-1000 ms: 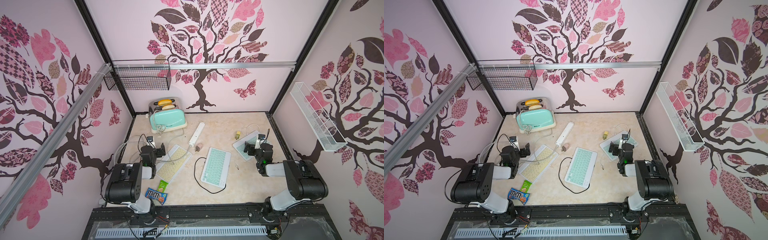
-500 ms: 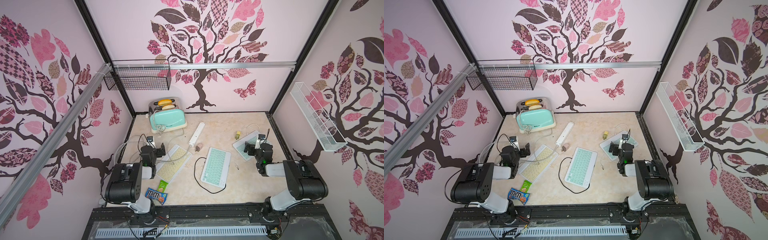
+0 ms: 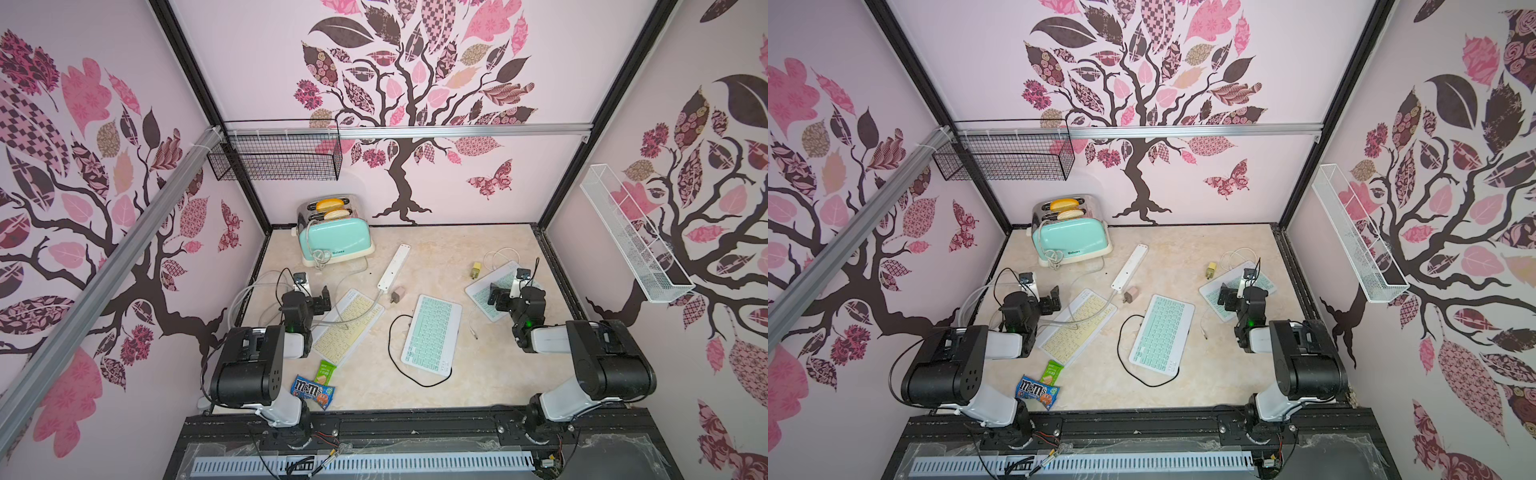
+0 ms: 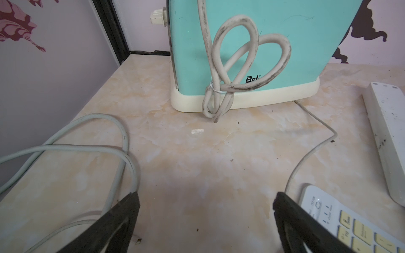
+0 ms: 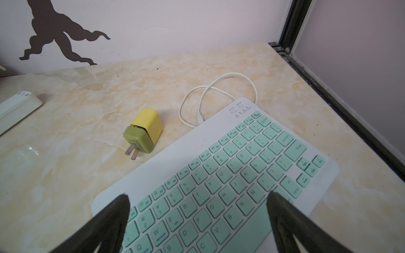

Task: Unplug the wireless keyboard
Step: Reset both arms

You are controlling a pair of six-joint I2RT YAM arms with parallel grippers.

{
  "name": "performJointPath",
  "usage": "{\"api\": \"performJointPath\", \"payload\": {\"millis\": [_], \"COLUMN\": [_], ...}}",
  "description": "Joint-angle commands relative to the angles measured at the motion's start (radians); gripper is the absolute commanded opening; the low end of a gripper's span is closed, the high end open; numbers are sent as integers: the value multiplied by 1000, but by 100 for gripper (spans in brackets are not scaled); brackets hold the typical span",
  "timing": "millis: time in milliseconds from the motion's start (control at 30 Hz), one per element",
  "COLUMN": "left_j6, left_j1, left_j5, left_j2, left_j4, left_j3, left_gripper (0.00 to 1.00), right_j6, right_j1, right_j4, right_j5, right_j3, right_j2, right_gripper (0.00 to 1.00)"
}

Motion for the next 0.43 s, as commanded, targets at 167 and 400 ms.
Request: {"api": "performJointPath", "payload": {"millis": [167, 400], "left_j6": [-7, 40], "left_j1": [1, 6], "left_j5": [9, 145], "left_j2": [-10, -18], "left_j4": [4, 62], "left_j3": [16, -21], "left_gripper": [98, 98], "right_j6": [-4, -9], "right_j1": [8, 10], "right_j4": [-6, 5], "right_j5": [11, 10], "right_j3": [35, 25], "right_j2": [-5, -11], "right_gripper": [100, 100]}}
